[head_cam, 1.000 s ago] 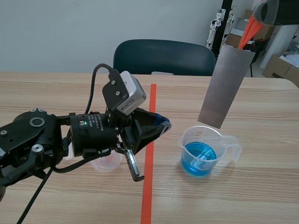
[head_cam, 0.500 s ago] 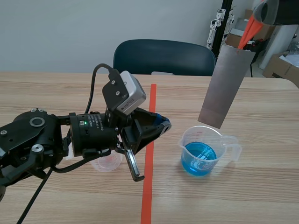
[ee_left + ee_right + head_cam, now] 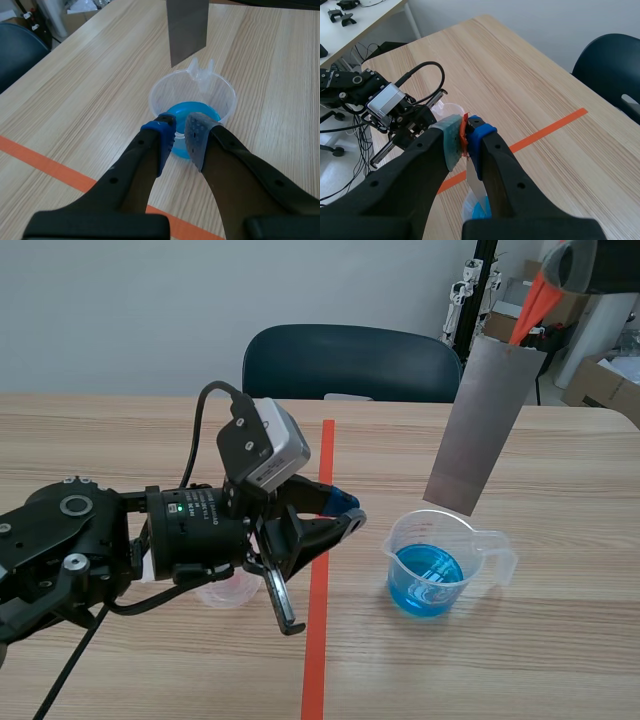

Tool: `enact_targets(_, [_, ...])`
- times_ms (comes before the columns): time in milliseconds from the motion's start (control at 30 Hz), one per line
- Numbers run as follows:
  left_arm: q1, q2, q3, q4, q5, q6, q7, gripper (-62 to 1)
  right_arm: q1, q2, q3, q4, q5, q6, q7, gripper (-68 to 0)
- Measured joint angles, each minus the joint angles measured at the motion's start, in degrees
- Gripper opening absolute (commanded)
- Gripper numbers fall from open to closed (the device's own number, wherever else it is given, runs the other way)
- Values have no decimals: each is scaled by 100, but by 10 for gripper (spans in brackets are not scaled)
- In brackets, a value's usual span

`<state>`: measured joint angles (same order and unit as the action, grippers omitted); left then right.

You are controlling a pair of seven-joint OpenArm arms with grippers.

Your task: Do the redox reaction experiment. lower the plate into the blue solution

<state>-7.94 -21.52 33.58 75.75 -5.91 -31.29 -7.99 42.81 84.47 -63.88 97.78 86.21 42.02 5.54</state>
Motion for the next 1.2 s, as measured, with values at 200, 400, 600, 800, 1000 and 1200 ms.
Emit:
enact_targets(200, [501,-402,-138,299,-15,-9,-7,-512,0,0,0,0,0,0,-2,-673])
enact_targets(400, [1139,-588,-745,697,-20,-9,-264,-502,0,0,0,0,0,0,-2,-673])
enact_targets(600, [1801,-721,-1408,935,-20,-63,-601,-502,-201,0,0,0,0,0,48,-673])
enact_targets(800, [2441,-837,-1985,1119,-15,-313,-990,-502,-317,0,0,0,-120,-2,131,-673])
enact_targets(1000, [2977,-835,-2527,1268,20,-367,-1239,-502,-387,-4,0,-7,-223,0,426,-673])
enact_targets(1200, [3543,-833,-2940,1346,31,-459,-1799,-422,-479,-385,0,-387,-479,0,339,-673])
